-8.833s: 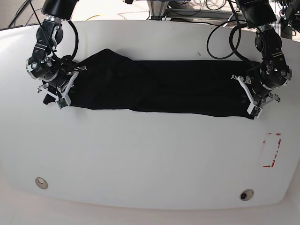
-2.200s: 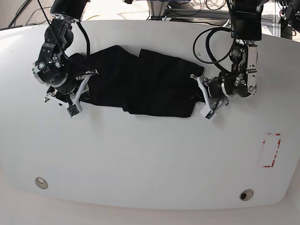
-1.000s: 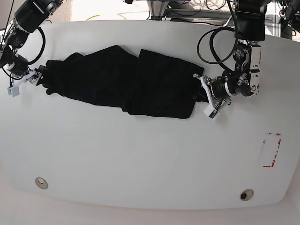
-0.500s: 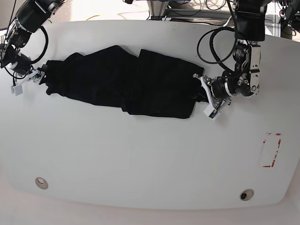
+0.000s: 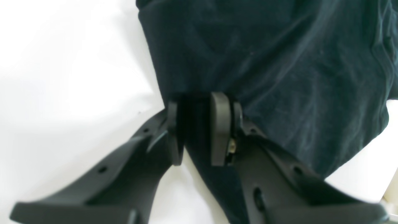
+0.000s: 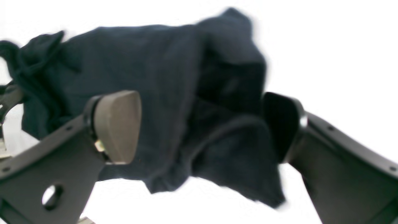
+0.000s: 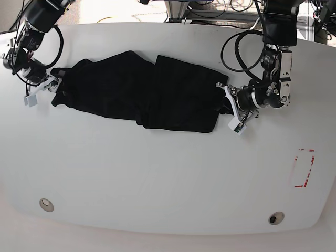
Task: Layout the t-shirt on the table in an organized manner, then fold the t-shirt properly
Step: 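Grasp the strip's other end with the right gripper and fold it inward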
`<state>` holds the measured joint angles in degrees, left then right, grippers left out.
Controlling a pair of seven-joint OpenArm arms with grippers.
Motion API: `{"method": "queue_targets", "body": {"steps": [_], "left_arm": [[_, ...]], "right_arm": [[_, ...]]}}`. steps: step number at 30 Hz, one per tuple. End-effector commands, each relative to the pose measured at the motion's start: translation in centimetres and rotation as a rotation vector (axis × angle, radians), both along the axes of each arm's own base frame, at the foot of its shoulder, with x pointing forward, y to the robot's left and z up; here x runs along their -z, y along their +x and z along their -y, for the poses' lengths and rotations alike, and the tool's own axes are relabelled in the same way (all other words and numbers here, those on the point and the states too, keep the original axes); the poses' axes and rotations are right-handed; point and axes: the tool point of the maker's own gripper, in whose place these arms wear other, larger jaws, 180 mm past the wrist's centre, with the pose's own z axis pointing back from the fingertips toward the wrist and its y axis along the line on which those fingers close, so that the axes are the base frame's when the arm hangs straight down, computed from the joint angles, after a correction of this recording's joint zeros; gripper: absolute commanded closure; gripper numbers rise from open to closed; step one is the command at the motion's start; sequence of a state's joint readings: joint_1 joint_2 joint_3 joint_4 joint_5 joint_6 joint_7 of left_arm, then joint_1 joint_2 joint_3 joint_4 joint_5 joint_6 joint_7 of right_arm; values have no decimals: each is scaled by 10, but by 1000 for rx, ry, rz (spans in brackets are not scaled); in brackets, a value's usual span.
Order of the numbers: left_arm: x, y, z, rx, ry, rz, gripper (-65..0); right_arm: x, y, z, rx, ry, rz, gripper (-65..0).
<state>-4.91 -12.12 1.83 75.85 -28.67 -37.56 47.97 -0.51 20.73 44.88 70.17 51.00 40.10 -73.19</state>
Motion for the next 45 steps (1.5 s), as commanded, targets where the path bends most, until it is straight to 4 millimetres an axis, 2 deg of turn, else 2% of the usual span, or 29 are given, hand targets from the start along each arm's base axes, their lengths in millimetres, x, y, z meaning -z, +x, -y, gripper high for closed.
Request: {"method": "queue_targets", "body": {"steps": [1,7,10,12,15,16,18,19,21,26,32,38,45], "left_arm": [[6,-2,-12,5,69,-24,-122],[6,-2,-12,4,69,-24,-122],[5,-2,-12,4,69,-22,-122],[6,-2,-12,4,70,-23,-122],[6,-2,-12,4,70,-23,-122],[6,-2,-12,4,70,-25,-122],[6,-2,-12,4,70,-25,-122],[6,-2,-12,4,70,-25,-122],[7,-3,-13,4,71,-26,-122],[7,-3,-13,6,76,-29,-122],[9,-4,-11,8,74,-34,-125],[23,-12,-15,-3,72,-86,-125],[25,-13,-14,-5,69,-90,-125]], "right_arm": [[1,1,-8,-19,2,-4,-583],[7,1,-24,-23,38,-4,-582],[7,2,-24,-24,38,-3,-577],[7,2,-24,-22,37,-2,-537],[6,4,-23,-13,36,10,-407],[5,5,-22,-9,35,17,-304],[4,6,-22,-6,35,22,-190],[4,8,-22,-7,34,25,-98],[3,8,-22,-8,34,27,-36],[-5,15,-27,-36,12,50,-81],[-26,27,-57,-126,-29,120,-75],[-54,36,-98,-204,-58,210,-76],[-92,47,-172,-390,-77,347,-76]]}}
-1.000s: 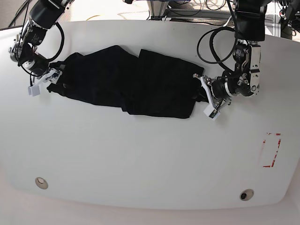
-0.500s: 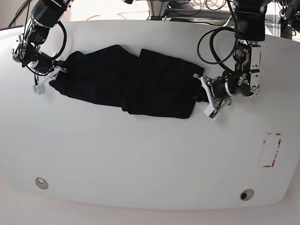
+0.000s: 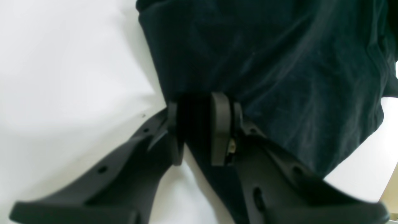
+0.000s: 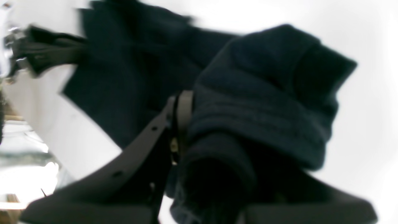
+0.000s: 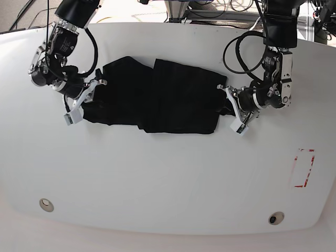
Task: Layout the t-shirt on the table in an organized manner, then fold the t-shirt properly
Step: 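Grasp the strip's other end with the right gripper and fold it inward, then fold the right-held end over the bundle toward the left gripper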
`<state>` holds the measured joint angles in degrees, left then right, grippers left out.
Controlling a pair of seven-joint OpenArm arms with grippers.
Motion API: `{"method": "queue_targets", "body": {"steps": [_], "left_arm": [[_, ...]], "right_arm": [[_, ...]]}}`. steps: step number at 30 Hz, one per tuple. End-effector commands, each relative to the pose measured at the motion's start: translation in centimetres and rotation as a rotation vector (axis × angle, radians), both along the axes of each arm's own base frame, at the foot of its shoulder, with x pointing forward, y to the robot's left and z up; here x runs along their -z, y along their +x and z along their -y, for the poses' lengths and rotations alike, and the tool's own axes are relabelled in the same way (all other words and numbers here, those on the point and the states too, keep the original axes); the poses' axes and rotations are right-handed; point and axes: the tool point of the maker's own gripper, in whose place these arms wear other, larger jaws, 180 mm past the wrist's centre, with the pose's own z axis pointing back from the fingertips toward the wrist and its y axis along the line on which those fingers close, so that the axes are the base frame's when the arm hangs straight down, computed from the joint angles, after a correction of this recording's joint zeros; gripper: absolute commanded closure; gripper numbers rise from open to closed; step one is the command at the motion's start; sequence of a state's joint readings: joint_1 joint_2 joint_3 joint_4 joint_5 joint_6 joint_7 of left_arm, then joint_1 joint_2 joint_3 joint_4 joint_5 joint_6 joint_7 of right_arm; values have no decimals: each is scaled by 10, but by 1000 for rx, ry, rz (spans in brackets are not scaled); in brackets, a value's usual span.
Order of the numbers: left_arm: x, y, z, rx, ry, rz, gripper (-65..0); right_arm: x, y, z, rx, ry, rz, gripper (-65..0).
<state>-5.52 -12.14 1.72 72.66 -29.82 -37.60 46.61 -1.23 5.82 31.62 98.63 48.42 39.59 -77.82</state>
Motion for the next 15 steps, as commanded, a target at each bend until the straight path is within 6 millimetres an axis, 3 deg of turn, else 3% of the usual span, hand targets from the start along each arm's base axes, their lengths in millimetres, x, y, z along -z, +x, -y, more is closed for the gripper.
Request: {"method": "queue_targets", "body": {"steps": [1,6,15], "left_arm": [[18,-14,-13,23,101,-68,-125],[18,-14,-12,23,100,-68,-125],[17,-13,-12,23,100,-66,-125]], "right_arm": [[-38,14,-40,-84,35,145,-76],[-51,13,-82,-176,71,186,-76],[-62,9,-141,-280,169,208,-76]]}}
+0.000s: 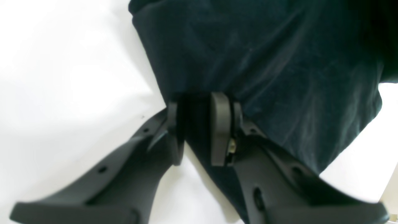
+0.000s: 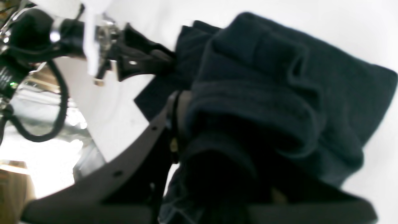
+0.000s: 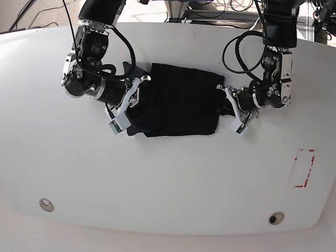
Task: Layout the t-shirt on the table in an organized manner, then fold the t-shirt properly
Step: 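Fold the right-held end over the bundle toward the left gripper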
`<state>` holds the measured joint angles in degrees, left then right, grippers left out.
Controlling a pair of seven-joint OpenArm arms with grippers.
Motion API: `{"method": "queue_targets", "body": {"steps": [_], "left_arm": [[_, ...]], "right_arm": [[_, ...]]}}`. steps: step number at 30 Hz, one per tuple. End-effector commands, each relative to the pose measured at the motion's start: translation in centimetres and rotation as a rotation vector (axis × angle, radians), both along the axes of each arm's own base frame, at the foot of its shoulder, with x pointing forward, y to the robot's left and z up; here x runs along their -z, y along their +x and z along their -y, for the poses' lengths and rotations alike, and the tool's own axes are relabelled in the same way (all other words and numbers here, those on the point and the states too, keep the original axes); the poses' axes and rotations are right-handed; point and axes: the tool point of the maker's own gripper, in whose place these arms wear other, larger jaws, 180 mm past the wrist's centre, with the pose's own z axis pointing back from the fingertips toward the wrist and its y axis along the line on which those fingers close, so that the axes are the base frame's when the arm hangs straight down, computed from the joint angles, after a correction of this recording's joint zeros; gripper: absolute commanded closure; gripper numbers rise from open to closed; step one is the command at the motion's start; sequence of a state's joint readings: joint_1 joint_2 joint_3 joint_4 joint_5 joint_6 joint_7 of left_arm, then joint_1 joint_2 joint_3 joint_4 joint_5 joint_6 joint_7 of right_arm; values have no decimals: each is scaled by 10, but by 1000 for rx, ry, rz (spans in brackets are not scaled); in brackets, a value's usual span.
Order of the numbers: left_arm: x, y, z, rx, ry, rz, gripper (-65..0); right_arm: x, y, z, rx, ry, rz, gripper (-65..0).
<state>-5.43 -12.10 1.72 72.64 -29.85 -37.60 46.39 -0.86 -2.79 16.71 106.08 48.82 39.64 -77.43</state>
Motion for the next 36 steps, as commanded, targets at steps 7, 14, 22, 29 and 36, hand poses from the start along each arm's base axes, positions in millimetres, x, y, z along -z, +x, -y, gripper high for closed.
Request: {"method": "queue_targets", "body": {"steps": [7,14,22,29,36], "left_arm": [[17,-13,-13,25,103,-67,-125],[17,-13,-12,24,100,-68,-125],[15,-12,-12,25,98,-62,-125],[15,-12,-12,22,98,-62,-125],[12,-9,-15,19,100,-49,-122]], "right_arm": [[-38,12,-53,-78,125,106,-78],[-38,20,-87,-141,109,122,-78],[-29,20,-117,-196,174,83,-101],[-23,17,-127,-222,187,74,-365],[-35,19,-142,-281,171,104,-509]]}}
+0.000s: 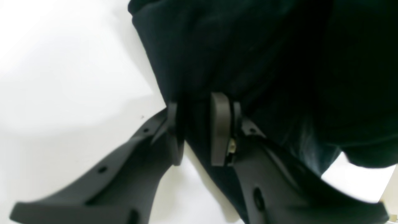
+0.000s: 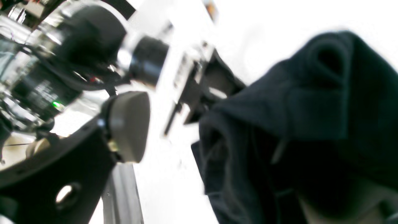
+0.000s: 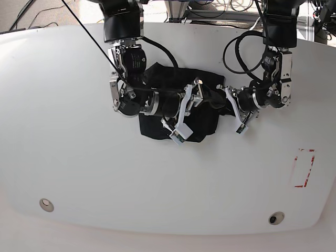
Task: Layout the t-shirt on the table in an organized manner, then fold the t-shirt properly
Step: 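Fold the right-held end over the bundle toward the left gripper, then grasp the black bundle's sides with both grippers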
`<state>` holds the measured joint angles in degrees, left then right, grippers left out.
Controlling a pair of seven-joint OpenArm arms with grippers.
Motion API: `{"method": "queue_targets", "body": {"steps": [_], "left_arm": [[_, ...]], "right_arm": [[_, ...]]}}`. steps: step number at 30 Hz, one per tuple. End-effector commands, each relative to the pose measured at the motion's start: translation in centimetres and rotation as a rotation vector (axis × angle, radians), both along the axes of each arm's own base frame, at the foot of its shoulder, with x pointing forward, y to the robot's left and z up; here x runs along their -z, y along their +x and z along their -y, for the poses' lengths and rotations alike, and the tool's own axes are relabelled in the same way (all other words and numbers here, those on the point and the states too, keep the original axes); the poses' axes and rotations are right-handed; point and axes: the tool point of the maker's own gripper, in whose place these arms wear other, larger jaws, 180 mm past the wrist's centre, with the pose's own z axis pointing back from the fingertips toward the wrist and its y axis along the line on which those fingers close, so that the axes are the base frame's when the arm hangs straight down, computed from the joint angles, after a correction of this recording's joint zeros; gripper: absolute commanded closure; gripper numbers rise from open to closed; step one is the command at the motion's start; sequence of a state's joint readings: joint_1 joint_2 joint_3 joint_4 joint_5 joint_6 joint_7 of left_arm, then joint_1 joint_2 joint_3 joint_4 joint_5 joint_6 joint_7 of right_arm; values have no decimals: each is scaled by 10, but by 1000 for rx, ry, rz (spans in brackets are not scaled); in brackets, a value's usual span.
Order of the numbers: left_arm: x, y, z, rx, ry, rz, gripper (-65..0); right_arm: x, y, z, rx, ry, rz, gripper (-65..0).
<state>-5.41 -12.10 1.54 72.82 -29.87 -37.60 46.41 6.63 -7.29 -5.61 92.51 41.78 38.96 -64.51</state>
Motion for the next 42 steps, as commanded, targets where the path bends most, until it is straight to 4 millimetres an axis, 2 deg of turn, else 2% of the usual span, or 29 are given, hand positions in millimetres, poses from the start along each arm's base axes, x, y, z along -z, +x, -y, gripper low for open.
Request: {"method": "queue_targets", "body": {"steps": [1,5,8,16,23,28,30,35,36,39,42], "left_arm": [[7,-6,-17,12,100,-35,-122],[-7,3,-20,0,104,14,-122],[-16,8,-24,-14,103,42,-122],[-39,21,-40,-52,121,118,-122],[-74,36,-65,-108,148,224,-122],[-107,49,-87,-182,157,324,-122],[-124,56,-96,-214,160,370,-122],[-174,69,-137,-371,151,505,-125],[-179,70,-138,-403,130,521,-125],[-186,70,-120,-428,76,543,-125],[-186,66,-86,-359,51,550,-125]], "right_arm": [[-34,14,-13,-8,61,67,-518],[-45,18,-25,-34,45,80,-517],[-47,21,-24,-50,22,96,-517],[-44,5,-38,-133,-7,96,-517],[-33,10,-16,-125,-67,110,-517],[-30,23,12,-105,-145,156,-517],[-30,28,19,-98,-169,169,-517],[-25,44,46,-48,-236,215,-510],[-24,46,50,-39,-243,223,-499],[-20,54,65,-6,-287,255,-415],[-18,60,72,25,-306,290,-296]]}}
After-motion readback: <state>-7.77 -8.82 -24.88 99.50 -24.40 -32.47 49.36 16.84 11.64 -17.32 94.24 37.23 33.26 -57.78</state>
